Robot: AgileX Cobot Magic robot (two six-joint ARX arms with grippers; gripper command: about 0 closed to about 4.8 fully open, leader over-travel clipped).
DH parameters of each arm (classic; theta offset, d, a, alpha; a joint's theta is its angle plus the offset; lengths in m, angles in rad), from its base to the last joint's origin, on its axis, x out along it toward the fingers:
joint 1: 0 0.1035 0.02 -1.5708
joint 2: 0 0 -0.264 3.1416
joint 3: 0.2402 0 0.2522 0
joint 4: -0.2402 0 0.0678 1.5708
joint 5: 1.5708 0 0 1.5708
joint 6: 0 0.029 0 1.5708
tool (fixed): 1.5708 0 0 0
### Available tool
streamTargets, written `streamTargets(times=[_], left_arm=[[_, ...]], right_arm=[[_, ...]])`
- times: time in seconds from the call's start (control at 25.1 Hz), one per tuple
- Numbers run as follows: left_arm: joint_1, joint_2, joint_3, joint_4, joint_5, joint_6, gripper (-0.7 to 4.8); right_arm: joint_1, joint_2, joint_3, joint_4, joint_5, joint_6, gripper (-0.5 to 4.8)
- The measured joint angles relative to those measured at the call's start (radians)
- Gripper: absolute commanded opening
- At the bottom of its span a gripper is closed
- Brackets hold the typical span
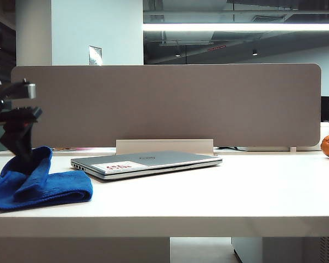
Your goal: Pick up the blue rag and put it over the laptop.
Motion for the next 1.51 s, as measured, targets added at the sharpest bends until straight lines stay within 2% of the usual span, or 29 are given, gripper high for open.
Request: streamTargets(times=[0.56, 0.6, 0.64, 0.68, 0.76, 0.96, 1.03, 1.23, 1.51], left_arm=[[0.000, 0.103, 0.000, 0.008, 0.000, 0.000, 3.28], [0.001, 0.112, 0.000, 0.006, 0.000, 0.000, 3.12], [0.001, 0.114, 0.000, 0.011, -0.003, 0.000, 2.72], [0.001, 0.114, 0.000, 0.013, -0.003, 0.000, 2.00], [0.001, 0.115, 0.001, 0.019, -0.002, 0.000, 1.09], [0.002, 0.114, 0.000, 0.040, -0.002, 0.000, -0.06], [0.002, 0.114, 0.000, 0.057, 0.003, 0.000, -0.06], [0.002, 0.063, 0.000, 0.146, 0.119, -0.014, -0.06], [0.001, -0.052, 0.006, 0.312, 0.229, -0.051, -0.06]], right_arm=[[0.000, 0.000, 0.000, 0.000, 0.001, 0.000, 0.00], [0.000, 0.000, 0.000, 0.000, 0.000, 0.000, 0.00], [0.000, 0.000, 0.000, 0.000, 0.001, 0.000, 0.00], [0.000, 0.000, 0.000, 0.000, 0.001, 0.000, 0.00], [0.000, 0.000, 0.000, 0.000, 0.001, 0.000, 0.00], [0.000, 0.000, 0.000, 0.000, 0.001, 0.000, 0.00], [0.000, 0.000, 0.000, 0.000, 0.001, 0.000, 0.00], [0.000, 0.000, 0.000, 0.000, 0.001, 0.000, 0.00], [0.000, 0.000, 0.000, 0.000, 0.001, 0.000, 0.00]])
